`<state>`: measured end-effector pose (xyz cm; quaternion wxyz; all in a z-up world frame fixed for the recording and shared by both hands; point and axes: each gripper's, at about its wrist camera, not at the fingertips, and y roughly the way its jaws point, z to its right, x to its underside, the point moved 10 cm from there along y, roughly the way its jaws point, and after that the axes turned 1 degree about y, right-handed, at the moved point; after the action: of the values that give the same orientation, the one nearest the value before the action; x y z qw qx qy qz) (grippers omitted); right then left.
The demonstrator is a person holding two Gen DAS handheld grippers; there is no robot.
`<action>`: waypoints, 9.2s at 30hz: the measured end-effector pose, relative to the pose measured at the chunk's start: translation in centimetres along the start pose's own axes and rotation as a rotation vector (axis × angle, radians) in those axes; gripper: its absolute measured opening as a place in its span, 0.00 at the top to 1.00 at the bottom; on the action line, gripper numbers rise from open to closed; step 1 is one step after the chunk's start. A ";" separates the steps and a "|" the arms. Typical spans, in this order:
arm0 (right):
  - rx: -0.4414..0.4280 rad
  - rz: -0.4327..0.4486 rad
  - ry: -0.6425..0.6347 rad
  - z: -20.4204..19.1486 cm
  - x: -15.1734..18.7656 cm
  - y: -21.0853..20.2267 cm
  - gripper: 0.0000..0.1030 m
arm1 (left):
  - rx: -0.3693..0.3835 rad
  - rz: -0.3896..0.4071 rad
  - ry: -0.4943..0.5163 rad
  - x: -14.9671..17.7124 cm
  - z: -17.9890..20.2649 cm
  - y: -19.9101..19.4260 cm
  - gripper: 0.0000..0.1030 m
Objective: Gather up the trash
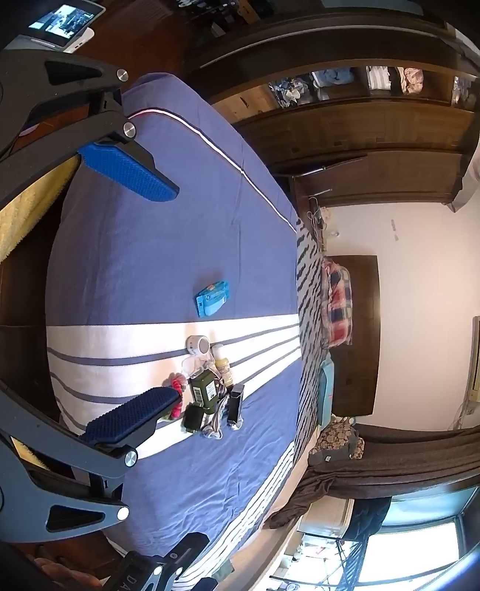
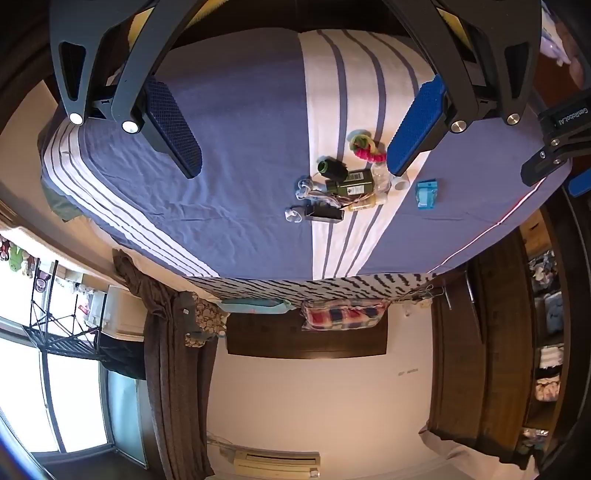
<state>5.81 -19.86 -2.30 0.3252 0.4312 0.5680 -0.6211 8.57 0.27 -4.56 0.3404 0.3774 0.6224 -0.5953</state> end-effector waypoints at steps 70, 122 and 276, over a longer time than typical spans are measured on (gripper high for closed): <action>-0.023 0.017 -0.017 -0.6 -0.1 -0.4 0.03 | -0.015 0.027 0.012 -1.2 -0.3 -1.4 0.08; -0.258 -0.348 -0.129 -4.4 6.7 23.0 0.35 | 0.100 -0.214 0.074 4.6 4.3 14.0 0.10; -0.151 -0.361 0.013 2.4 10.7 13.3 0.23 | 0.163 -0.328 0.096 11.2 3.7 12.6 0.13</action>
<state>12.87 -23.19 -17.68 0.2362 0.3007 0.6834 -0.6219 14.07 -2.58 -20.63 0.1772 0.3251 0.6408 -0.6726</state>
